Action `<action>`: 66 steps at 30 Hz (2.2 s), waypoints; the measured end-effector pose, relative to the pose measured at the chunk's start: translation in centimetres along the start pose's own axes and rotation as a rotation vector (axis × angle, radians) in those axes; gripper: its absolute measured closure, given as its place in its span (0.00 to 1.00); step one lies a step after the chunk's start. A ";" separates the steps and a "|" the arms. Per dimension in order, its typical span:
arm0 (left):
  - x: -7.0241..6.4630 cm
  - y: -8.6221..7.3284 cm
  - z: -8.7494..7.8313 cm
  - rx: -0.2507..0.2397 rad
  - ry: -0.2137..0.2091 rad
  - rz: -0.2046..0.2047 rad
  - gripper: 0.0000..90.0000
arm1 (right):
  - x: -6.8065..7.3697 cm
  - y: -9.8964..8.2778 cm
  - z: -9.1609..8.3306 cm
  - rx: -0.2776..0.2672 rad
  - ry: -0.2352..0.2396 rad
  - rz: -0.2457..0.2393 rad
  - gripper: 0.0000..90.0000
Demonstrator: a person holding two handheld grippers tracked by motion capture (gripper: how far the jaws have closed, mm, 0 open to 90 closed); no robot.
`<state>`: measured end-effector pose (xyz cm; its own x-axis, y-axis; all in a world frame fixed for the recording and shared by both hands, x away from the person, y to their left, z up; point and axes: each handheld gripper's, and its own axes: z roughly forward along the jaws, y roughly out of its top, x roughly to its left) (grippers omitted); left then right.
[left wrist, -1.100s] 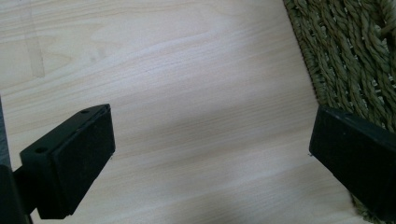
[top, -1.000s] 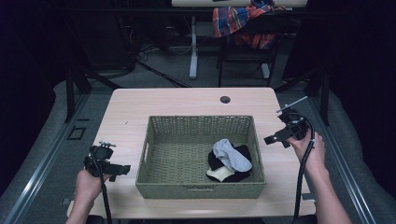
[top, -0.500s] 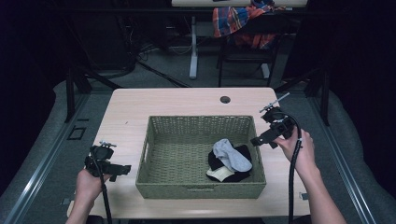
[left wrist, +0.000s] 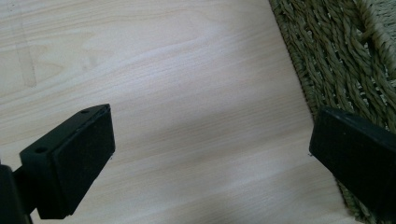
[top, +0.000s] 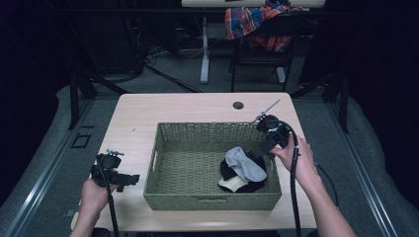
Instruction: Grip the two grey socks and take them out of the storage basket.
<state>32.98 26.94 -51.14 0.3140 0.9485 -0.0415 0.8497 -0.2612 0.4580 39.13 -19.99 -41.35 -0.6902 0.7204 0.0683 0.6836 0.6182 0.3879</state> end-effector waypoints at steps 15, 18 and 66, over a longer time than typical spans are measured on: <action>0.2 -0.1 0.0 -0.003 0.000 -0.002 0.00 | 0.5 2.2 3.5 0.112 0.043 -0.015 0.00; 0.1 0.0 0.0 -0.003 -0.003 0.001 0.00 | 0.5 2.1 4.2 0.117 0.045 -0.007 0.00; 0.0 0.0 0.0 0.000 -0.003 0.003 0.01 | 2.2 1.9 6.5 0.223 -0.046 -0.026 0.95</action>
<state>33.01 26.90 -51.11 0.3182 0.9470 -0.0427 0.8488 -0.2646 0.4578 40.47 -15.21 -46.45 -0.7002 0.7137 0.0172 0.7048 0.6872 0.1759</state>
